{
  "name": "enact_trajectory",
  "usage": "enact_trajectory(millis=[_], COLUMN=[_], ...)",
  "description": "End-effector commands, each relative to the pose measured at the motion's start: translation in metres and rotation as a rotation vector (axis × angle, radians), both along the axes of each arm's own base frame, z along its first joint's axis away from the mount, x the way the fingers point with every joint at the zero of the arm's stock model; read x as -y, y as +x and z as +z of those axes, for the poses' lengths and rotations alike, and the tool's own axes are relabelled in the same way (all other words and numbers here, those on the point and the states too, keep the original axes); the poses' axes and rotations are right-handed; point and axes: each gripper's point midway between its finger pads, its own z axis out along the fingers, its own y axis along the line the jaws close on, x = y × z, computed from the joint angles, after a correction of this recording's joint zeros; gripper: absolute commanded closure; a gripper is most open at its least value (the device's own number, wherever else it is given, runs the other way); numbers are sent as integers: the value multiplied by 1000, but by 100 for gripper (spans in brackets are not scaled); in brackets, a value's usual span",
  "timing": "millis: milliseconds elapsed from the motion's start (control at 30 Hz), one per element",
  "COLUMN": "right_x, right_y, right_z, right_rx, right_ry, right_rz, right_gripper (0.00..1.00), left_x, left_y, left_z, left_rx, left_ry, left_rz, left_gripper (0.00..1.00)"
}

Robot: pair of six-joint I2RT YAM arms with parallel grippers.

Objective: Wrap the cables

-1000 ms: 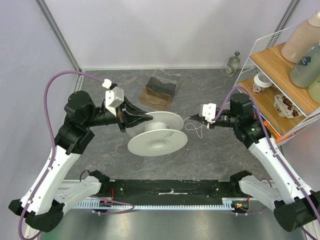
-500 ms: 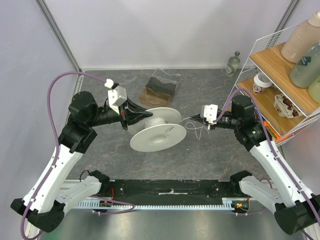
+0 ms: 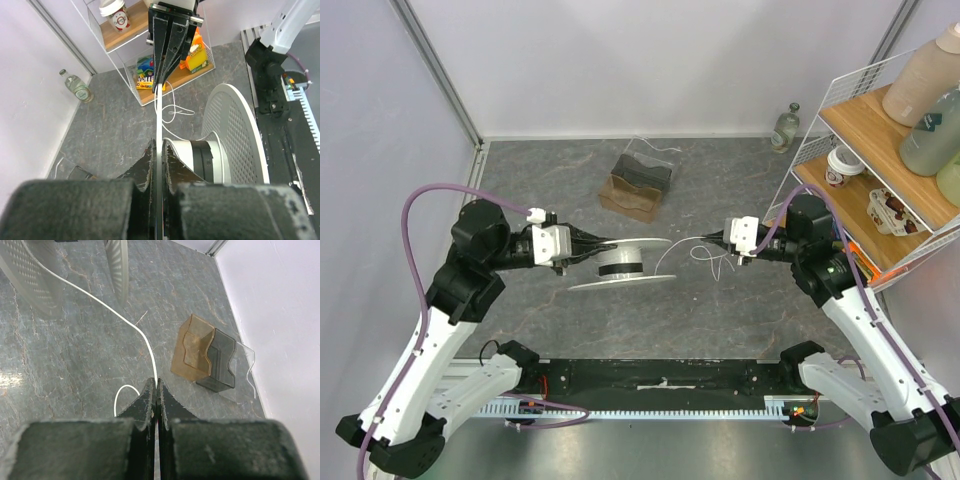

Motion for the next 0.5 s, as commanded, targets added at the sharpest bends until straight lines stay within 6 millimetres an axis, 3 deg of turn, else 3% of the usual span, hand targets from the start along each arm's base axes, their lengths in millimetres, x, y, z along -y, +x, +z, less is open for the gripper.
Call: enact_trajectory(millis=[0, 233, 467], right_x=[-4, -3, -2], right_y=[-1, -2, -12], right_z=[2, -5, -9], right_rx=[19, 2, 11], right_ry=[9, -1, -3], right_rz=[33, 36, 59], right_gripper=[100, 100, 100], left_x=[0, 0, 0], left_y=[-6, -8, -3], left_z=[9, 8, -10], left_rx=[153, 139, 96], left_ry=[1, -13, 35], left_rz=[-44, -46, -38], left_gripper=[98, 98, 98])
